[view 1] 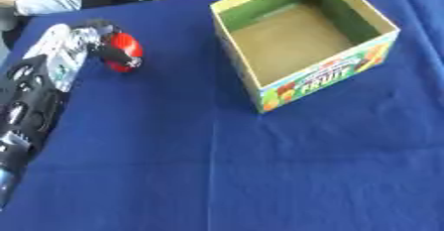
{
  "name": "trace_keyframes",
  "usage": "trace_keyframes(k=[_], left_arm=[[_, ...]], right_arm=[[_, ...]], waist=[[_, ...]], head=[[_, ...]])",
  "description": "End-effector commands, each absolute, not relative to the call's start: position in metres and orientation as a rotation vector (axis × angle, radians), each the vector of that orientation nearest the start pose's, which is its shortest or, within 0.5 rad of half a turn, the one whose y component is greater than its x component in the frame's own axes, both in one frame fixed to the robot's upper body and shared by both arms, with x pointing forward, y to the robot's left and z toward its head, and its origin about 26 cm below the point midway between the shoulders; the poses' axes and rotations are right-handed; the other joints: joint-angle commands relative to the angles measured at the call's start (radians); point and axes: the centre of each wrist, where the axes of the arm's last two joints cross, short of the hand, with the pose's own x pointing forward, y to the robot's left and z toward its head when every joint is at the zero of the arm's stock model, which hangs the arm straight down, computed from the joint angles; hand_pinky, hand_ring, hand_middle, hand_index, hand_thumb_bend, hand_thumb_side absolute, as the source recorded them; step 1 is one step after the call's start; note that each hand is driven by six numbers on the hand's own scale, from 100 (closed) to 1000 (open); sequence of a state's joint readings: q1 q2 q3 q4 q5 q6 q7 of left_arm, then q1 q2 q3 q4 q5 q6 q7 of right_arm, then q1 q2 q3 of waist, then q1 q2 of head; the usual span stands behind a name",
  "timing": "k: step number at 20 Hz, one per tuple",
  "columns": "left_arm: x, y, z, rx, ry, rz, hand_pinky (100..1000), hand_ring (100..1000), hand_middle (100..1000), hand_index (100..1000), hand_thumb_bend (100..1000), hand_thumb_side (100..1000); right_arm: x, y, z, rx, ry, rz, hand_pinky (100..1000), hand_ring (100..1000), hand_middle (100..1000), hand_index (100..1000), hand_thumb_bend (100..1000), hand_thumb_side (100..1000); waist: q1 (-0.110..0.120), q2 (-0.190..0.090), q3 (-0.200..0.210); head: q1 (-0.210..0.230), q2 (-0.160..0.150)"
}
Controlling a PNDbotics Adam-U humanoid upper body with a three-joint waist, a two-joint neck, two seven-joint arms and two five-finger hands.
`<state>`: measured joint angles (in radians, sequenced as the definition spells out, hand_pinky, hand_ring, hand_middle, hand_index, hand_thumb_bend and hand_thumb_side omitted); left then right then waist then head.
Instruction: Pick up objects on the table and place them in the box.
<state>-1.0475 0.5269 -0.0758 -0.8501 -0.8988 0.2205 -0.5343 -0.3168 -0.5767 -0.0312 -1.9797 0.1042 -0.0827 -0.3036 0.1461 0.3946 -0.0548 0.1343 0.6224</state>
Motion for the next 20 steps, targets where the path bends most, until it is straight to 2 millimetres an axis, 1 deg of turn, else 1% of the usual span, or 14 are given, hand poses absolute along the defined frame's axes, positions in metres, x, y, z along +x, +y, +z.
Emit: trace_keyframes(k=[1, 7, 11, 15, 20], left_arm=[[0.482, 0.322, 0.273, 0.974, -1.138, -1.054, 100, 434, 578, 775, 100, 399], [0.477, 0.313, 0.292, 0.999, -1.224, -1.063, 100, 424, 559, 726, 100, 394], [0.471, 0.3, 0.31, 1.024, -1.306, -1.08, 100, 413, 548, 710, 100, 389], [0.464, 0.277, 0.33, 1.052, -1.402, -1.129, 100, 397, 530, 690, 100, 378], [0.454, 0.236, 0.353, 1.065, -1.531, -1.23, 100, 386, 512, 656, 100, 369]], right_arm=[[0.296, -0.304, 0.24, -0.662, -2.451, 0.327, 643, 672, 475, 688, 100, 798], [0.295, -0.304, 0.239, -0.662, -2.442, 0.321, 643, 673, 475, 688, 100, 794], [0.295, -0.304, 0.238, -0.658, -2.438, 0.318, 643, 673, 476, 688, 100, 792], [0.295, -0.303, 0.237, -0.651, -2.437, 0.32, 643, 673, 477, 688, 100, 791], [0.296, -0.302, 0.237, -0.64, -2.436, 0.323, 644, 674, 477, 688, 100, 787]], waist=[[-0.007, -0.03, 0.003], [-0.006, -0.047, 0.008], [-0.005, -0.059, 0.011], [-0.005, -0.072, 0.014], [0.0, -0.084, 0.012]], head=[[0.001, 0.004], [-0.001, 0.017], [-0.004, 0.025], [-0.009, 0.033], [-0.01, 0.04]])
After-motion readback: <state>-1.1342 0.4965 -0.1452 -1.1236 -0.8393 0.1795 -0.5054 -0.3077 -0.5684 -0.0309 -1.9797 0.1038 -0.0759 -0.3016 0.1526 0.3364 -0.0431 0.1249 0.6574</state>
